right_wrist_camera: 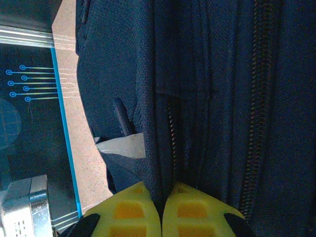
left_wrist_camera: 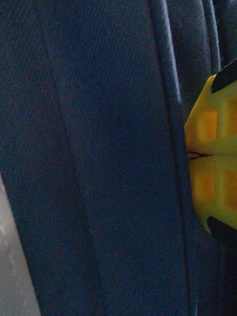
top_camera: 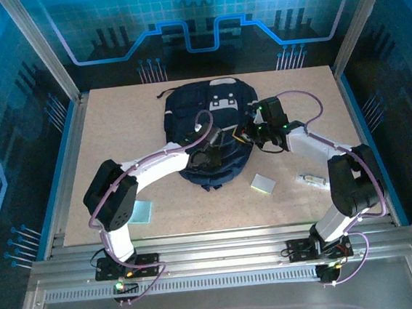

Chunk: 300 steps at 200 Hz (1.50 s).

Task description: Pack the student bag

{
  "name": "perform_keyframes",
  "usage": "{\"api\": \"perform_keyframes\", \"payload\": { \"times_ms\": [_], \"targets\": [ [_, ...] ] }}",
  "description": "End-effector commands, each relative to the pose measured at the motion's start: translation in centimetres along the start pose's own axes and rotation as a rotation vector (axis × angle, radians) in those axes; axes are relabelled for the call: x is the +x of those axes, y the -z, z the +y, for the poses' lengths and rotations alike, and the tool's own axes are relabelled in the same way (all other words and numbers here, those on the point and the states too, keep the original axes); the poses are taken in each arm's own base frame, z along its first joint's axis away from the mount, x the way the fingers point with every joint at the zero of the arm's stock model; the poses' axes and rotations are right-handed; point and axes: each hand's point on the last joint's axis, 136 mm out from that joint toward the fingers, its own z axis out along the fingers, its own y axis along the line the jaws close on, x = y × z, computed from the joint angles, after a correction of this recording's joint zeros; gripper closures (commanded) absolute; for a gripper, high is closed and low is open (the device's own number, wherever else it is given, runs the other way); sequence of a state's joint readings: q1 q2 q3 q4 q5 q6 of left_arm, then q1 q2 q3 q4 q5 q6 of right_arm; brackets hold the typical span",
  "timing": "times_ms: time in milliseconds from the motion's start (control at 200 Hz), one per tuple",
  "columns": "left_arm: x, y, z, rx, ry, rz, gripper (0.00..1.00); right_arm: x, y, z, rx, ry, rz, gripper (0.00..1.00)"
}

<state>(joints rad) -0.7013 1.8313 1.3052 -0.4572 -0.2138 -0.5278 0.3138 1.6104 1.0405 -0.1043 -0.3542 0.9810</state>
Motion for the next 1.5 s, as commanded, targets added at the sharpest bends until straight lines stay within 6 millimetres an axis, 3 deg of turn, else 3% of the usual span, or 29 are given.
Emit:
{"api": "perform_keyframes", "payload": {
  "times_ms": [0,265,360,580,675,780,885,1076,1186,1291,1441,1471,1496],
  "targets": [
    [0.1,1.2,5.2,-0.137,-0.056,0.026,1.00,-3.7,1.4,1.3,-0.068,0.050,-0.117,1.00],
    [0.5,1.9,14.7,-0.309,-0.009,0.091,1.00,-6.0,2.0,-1.0,-0.022,0.052,-0.136,1.00],
    [0.0,2.3,15.9,-0.314,0.034,0.077,1.00,-6.6,1.0,-0.8,-0.011,0.082,-0.109,1.00],
    [-2.3,6.0,11.0,-0.123,0.002,-0.084,1.00,-9.7,-2.8,-1.7,0.068,0.150,-0.078,1.00],
    [-2.3,7.1,8.4,-0.025,-0.008,-0.128,1.00,-10.9,-3.9,-2.3,0.102,0.146,-0.073,0.79],
    [-2.2,7.1,5.0,0.061,-0.034,-0.128,1.00,-11.4,-3.4,-1.8,0.095,0.136,-0.099,0.43],
    [-2.6,6.1,2.0,0.104,-0.087,-0.121,1.00,-10.8,-1.7,-1.5,0.103,0.119,-0.121,0.29],
    [-4.2,3.8,-1.1,0.163,-0.133,-0.092,1.00,-6.8,0.5,-0.4,0.025,0.041,-0.080,0.27],
    [-4.4,3.6,-2.5,0.201,-0.175,-0.074,1.00,-4.2,0.3,0.2,0.002,0.010,-0.048,0.27],
    [-3.9,4.3,-3.8,0.253,-0.218,-0.067,1.00,-3.0,-1.3,1.4,-0.043,-0.002,-0.024,0.28],
    [-2.2,4.9,-4.5,0.280,-0.282,-0.052,1.00,-2.9,-4.8,2.7,-0.049,0.009,0.002,0.30],
    [-2.0,4.8,-4.4,0.281,-0.287,-0.048,1.00,-3.0,-5.5,2.7,-0.051,0.008,0.001,0.35],
    [-1.7,4.8,-4.3,0.279,-0.290,-0.045,1.00,-3.1,-6.0,2.8,-0.057,0.011,-0.001,0.46]
  ]
}}
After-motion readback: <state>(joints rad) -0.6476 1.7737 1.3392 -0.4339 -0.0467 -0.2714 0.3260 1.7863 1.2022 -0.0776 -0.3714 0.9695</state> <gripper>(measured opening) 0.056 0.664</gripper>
